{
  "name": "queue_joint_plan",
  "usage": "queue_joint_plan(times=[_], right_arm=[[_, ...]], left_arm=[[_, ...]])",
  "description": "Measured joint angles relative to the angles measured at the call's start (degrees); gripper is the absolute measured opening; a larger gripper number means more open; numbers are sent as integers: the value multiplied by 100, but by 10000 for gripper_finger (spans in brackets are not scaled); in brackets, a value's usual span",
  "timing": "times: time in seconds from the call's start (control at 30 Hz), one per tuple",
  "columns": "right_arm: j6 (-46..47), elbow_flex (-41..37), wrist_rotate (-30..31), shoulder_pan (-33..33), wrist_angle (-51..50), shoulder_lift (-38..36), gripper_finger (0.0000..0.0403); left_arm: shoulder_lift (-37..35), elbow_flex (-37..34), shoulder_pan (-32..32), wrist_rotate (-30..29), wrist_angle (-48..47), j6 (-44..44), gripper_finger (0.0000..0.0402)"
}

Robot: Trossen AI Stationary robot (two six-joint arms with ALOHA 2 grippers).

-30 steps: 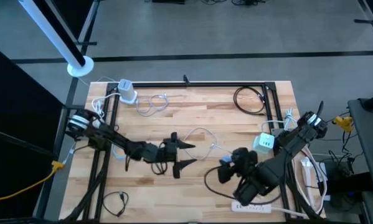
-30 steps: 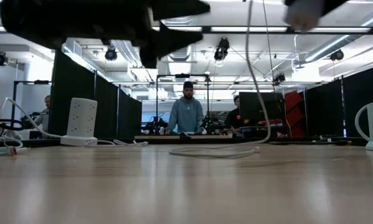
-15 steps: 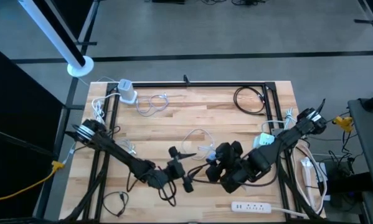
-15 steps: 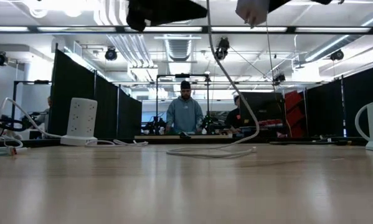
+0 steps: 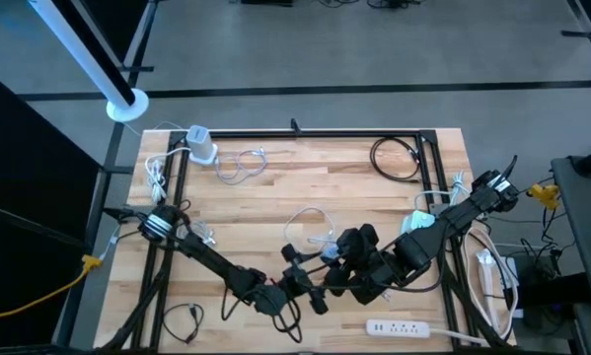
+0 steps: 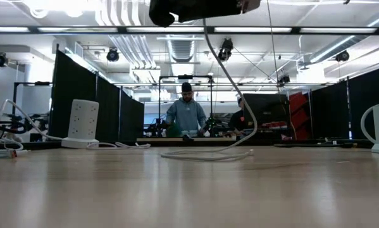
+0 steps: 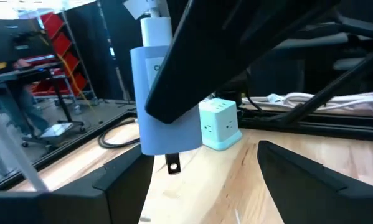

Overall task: Insert USB
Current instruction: Insert the purple charger adapter into the white outlet extension

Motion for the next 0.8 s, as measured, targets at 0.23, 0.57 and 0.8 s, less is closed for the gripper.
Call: queue_joint_plan(times=[0.23, 0.57, 0.8], right_arm=[[23, 0, -146, 19, 37, 70, 192], [126, -4, -211, 57, 82, 199, 192], [83, -4, -254, 70, 104, 192, 192]], left_arm=[[50, 110, 18, -294, 6, -55, 275], [26, 225, 35, -836, 22, -91, 275], [26, 225, 24, -721, 23, 131, 275]])
